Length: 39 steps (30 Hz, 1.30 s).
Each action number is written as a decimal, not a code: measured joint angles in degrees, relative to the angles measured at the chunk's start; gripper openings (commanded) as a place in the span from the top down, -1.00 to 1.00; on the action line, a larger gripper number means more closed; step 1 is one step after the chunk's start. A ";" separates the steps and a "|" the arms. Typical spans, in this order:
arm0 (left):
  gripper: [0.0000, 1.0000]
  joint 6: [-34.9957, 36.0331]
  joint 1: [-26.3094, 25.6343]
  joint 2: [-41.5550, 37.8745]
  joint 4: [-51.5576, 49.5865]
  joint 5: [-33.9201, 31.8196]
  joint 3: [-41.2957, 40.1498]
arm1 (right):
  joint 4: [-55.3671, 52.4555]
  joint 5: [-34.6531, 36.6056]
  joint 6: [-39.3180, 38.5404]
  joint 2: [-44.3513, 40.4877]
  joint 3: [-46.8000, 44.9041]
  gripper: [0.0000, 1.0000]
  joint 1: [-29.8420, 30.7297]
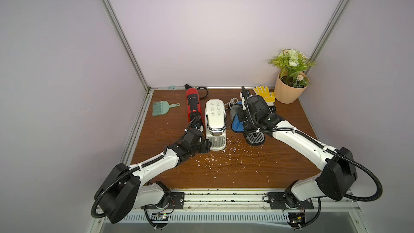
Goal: Wipe the surface of a coffee machine
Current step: Adjust the coffee machine at the center of the board.
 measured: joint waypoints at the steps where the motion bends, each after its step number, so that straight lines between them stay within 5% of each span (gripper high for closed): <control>1: -0.24 0.00 0.00 -0.02 0.00 0.07 0.00 | -0.07 -0.44 0.02 -0.24 0.20 0.94 0.15; 16: -0.24 0.00 0.00 -1.99 -0.04 -0.11 -0.04 | 0.17 -2.08 2.60 5.64 0.15 0.96 3.13; 39: -0.24 0.02 0.00 -3.80 -1.60 -0.33 -0.13 | 9.90 3.78 5.53 19.52 -7.21 0.99 -2.54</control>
